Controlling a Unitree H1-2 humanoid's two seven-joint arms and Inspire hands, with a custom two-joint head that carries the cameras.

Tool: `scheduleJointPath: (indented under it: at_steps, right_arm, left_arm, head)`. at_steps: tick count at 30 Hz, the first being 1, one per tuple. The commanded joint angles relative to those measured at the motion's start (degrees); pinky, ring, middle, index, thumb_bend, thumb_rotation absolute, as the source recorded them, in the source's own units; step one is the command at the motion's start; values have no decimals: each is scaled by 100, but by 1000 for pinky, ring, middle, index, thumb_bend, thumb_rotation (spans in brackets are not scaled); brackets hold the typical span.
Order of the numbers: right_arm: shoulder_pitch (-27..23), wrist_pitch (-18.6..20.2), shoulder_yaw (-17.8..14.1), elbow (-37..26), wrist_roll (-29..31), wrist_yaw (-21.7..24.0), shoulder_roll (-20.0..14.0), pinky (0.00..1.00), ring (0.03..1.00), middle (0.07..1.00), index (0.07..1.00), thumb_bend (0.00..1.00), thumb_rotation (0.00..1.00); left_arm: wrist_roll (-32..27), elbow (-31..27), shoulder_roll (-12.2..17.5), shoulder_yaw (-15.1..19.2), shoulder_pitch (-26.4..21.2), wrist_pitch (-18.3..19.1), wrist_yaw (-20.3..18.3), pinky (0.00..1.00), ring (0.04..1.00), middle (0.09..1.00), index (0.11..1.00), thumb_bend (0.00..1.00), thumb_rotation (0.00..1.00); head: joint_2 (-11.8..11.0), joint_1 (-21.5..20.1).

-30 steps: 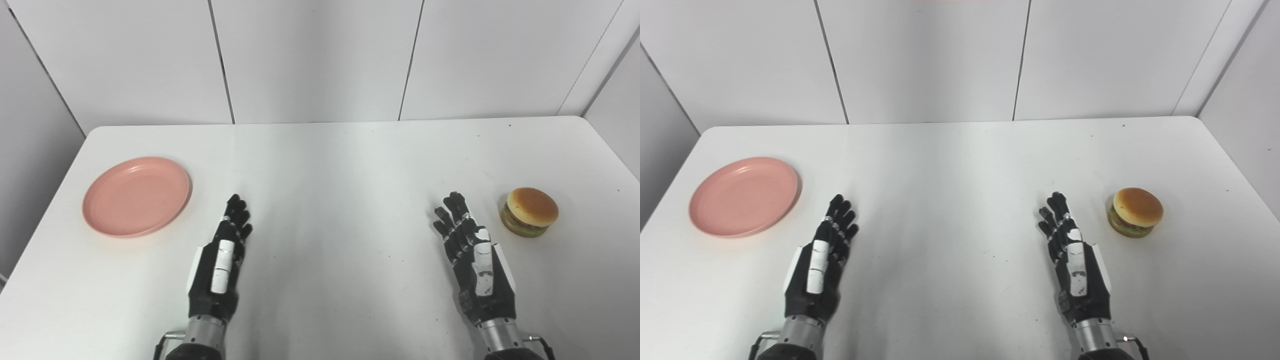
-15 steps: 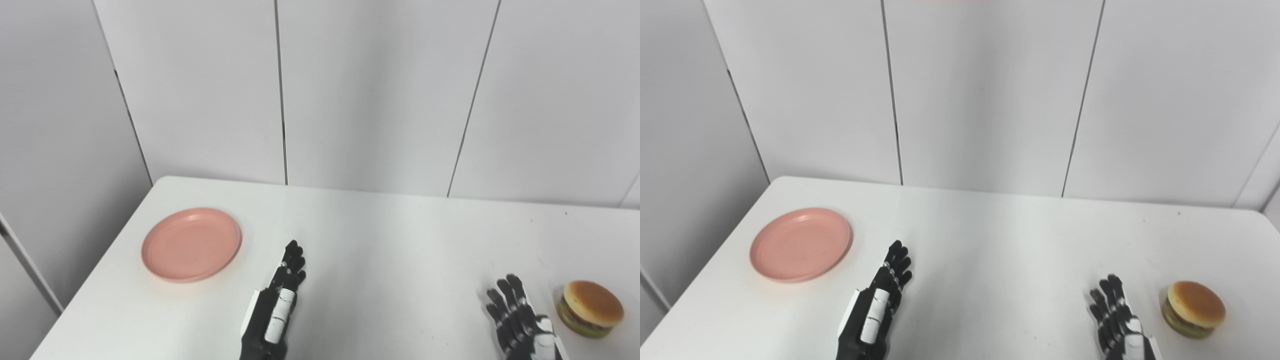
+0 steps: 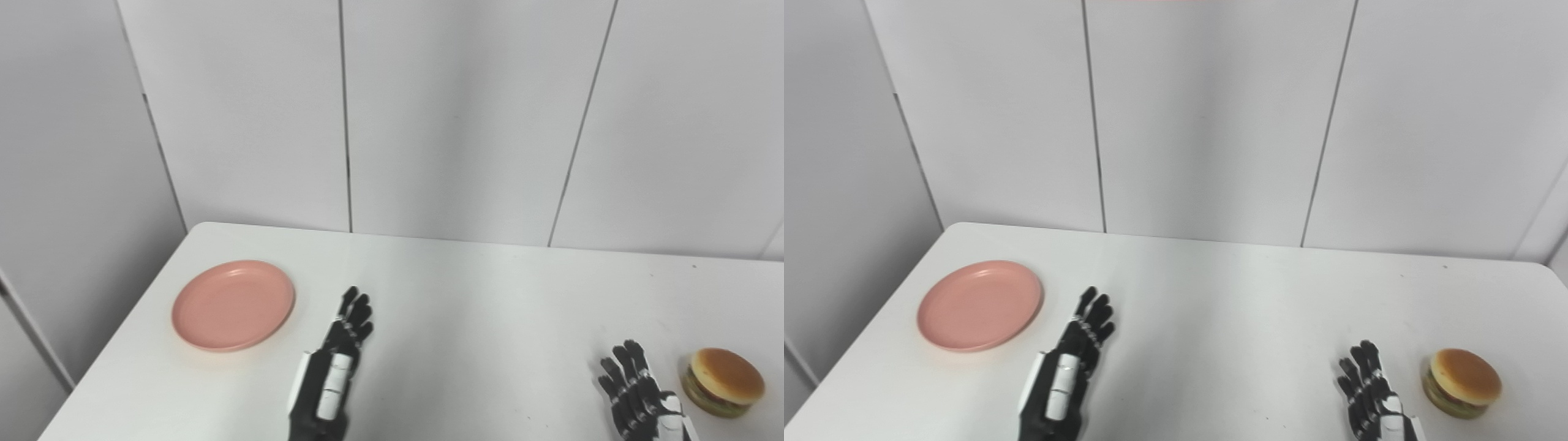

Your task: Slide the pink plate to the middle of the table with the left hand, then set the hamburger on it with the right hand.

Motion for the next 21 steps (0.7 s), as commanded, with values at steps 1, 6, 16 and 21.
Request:
scheduleJointPath:
  at_steps: [1,6,16,21]
  right_arm:
    - [145,21,38,363,-46,2,85,947,949,968,965,880,1000]
    - [179,1,121,260,-196,-40,176,907,935,957,951,857,1000]
    - [206,-3,105,188,-175,-42,233,912,940,958,955,816,1000]
    - [204,8,101,178,-176,-32,220,917,942,958,960,813,1000]
  left_arm:
    - [-127,-571,124,176,-132,16,97,895,942,948,932,897,850]
    - [-417,-1376,564,703,-721,658,278,861,918,921,925,904,833]
    - [-948,-982,1551,1527,-1781,1117,354,848,926,905,908,890,810]
    - [-1049,-593,1993,1882,-2130,1308,383,838,933,922,934,896,815]
  head:
    - [9,-3]
    - [69,-195]
    - [76,-153]
    - [96,-151]
